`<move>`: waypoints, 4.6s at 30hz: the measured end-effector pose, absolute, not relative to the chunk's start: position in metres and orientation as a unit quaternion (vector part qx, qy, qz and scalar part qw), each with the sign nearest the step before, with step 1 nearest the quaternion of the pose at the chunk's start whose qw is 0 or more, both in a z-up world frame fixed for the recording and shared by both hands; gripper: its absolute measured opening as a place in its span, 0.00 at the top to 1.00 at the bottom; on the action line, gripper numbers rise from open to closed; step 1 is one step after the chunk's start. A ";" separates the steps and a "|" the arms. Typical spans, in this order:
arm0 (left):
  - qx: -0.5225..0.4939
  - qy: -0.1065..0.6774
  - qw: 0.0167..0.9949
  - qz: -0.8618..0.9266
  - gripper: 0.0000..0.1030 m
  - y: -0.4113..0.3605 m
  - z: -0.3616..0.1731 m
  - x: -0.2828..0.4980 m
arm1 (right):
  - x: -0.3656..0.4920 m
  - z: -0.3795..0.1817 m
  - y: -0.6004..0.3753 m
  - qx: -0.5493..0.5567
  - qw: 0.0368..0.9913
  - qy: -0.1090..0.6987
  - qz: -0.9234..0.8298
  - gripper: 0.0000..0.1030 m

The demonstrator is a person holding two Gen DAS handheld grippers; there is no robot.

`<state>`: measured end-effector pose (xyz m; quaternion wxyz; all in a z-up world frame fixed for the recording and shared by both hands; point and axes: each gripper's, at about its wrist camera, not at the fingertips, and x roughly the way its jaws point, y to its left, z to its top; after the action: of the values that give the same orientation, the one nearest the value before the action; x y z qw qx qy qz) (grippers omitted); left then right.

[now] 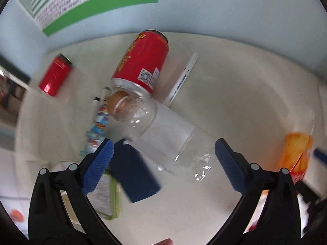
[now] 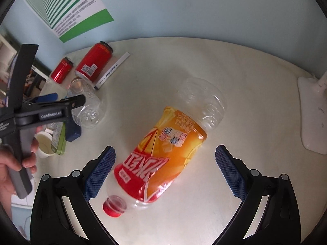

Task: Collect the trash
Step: 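Grasp the orange soda bottle with the right gripper while the left grasps the clear bottle, then carry both bottles to the teal bin and open both grippers over it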

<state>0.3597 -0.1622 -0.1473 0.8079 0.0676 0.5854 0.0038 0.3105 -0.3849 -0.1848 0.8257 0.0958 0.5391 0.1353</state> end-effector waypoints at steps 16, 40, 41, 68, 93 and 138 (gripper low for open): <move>0.061 0.610 0.789 0.033 0.07 -0.172 -0.174 0.390 | 0.313 -0.210 -0.376 0.088 0.813 0.567 0.099 0.07; 0.088 0.594 0.799 -0.023 0.41 -0.116 -0.167 0.353 | 0.289 -0.189 -0.388 0.122 0.805 0.562 0.146 0.39; 0.086 0.592 0.801 -0.025 0.41 -0.116 -0.164 0.347 | 0.288 -0.187 -0.389 0.124 0.805 0.560 0.147 0.39; 0.059 0.495 0.866 0.048 0.41 0.040 -0.043 0.187 | 0.245 -0.023 -0.209 -0.007 0.829 0.425 0.362 0.42; -0.120 0.566 0.758 0.302 0.41 0.501 -0.156 -0.075 | 0.074 -0.104 0.364 -0.146 0.645 0.444 0.605 0.42; -0.256 0.645 0.680 0.236 0.16 0.647 -0.606 -0.151 | 0.001 -0.596 0.529 -0.370 0.515 0.486 0.601 0.34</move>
<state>-0.1514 0.6474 -0.6063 0.6804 -0.2556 0.6449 0.2364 0.0013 0.5293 -0.5963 0.5149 -0.3704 0.4858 0.6014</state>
